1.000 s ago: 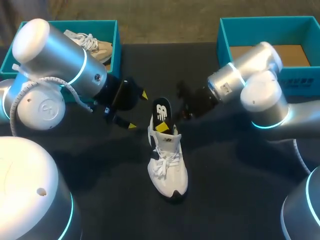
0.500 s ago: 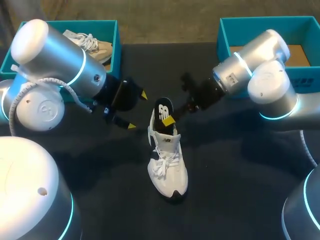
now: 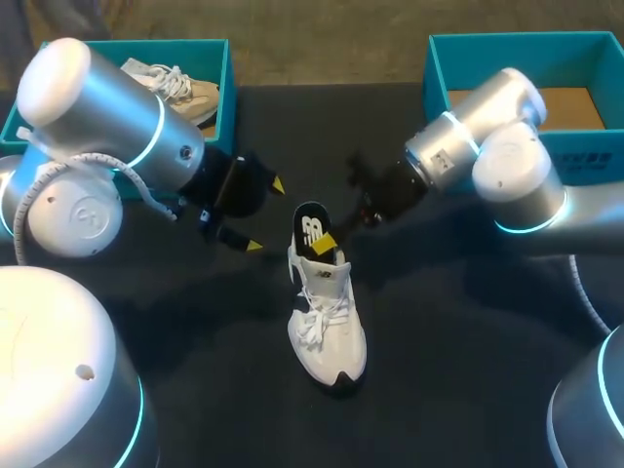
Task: Take the shoe out of the shoebox, open the shoe tongue, remove and reinsert the insole, then place the shoe into the shoebox
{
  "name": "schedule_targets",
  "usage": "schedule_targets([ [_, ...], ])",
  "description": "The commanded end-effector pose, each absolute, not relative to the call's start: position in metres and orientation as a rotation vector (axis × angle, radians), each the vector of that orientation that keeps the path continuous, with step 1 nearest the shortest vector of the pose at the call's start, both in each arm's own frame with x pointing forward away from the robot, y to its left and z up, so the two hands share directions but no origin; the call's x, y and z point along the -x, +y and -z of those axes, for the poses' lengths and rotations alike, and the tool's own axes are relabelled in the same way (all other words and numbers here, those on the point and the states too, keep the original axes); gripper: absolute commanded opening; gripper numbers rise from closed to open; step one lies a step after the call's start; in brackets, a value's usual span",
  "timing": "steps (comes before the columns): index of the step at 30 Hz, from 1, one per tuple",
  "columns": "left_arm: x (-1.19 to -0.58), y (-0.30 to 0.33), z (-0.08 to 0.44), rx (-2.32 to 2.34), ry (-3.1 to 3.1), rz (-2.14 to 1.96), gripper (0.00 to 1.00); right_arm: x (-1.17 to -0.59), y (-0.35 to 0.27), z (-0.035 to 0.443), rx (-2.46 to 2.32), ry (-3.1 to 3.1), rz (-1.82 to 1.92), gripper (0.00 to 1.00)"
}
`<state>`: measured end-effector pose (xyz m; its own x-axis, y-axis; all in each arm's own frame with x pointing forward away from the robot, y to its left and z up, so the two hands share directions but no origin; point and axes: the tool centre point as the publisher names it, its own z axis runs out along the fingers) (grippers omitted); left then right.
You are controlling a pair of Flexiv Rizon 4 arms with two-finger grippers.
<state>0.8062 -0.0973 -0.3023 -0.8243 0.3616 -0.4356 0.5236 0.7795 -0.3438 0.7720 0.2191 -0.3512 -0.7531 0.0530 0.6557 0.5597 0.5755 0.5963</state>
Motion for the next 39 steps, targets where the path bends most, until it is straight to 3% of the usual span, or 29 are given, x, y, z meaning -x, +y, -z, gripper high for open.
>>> schedule_targets([
  [1, -0.804, -0.094, 0.301, -0.673, 2.623, 0.649, 1.00, -0.764, 0.224, 0.359, 0.497, -2.205, 1.123, 0.00],
  [7, -0.804, -0.095, 0.302, -0.676, 2.625, 0.652, 1.00, -0.761, 0.223, 0.357, 0.516, -2.217, 1.120, 0.00],
  [8, -0.803, -0.096, 0.302, -0.678, 2.626, 0.654, 1.00, -0.762, 0.222, 0.356, 0.515, -2.221, 1.120, 0.14],
  [21, -0.801, -0.094, 0.304, -0.672, 2.624, 0.667, 1.00, -0.779, 0.212, 0.326, 0.509, -2.324, 1.104, 0.33],
  [27, -0.802, -0.092, 0.304, -0.666, 2.625, 0.668, 1.00, -0.791, 0.215, 0.327, 0.482, -2.334, 1.091, 0.28],
  [29, -0.802, -0.091, 0.304, -0.667, 2.627, 0.668, 1.00, -0.795, 0.218, 0.330, 0.468, -2.330, 1.087, 0.15],
  [32, -0.804, -0.091, 0.303, -0.673, 2.638, 0.670, 1.00, -0.796, 0.219, 0.337, 0.464, -2.316, 1.076, 0.07],
  [33, -0.805, -0.091, 0.302, -0.674, 2.641, 0.669, 1.00, -0.796, 0.219, 0.338, 0.465, -2.316, 1.076, 0.00],
  [39, -0.813, -0.090, 0.298, -0.674, 2.637, 0.638, 1.00, -0.790, 0.218, 0.348, 0.482, -2.289, 1.060, 0.00],
])
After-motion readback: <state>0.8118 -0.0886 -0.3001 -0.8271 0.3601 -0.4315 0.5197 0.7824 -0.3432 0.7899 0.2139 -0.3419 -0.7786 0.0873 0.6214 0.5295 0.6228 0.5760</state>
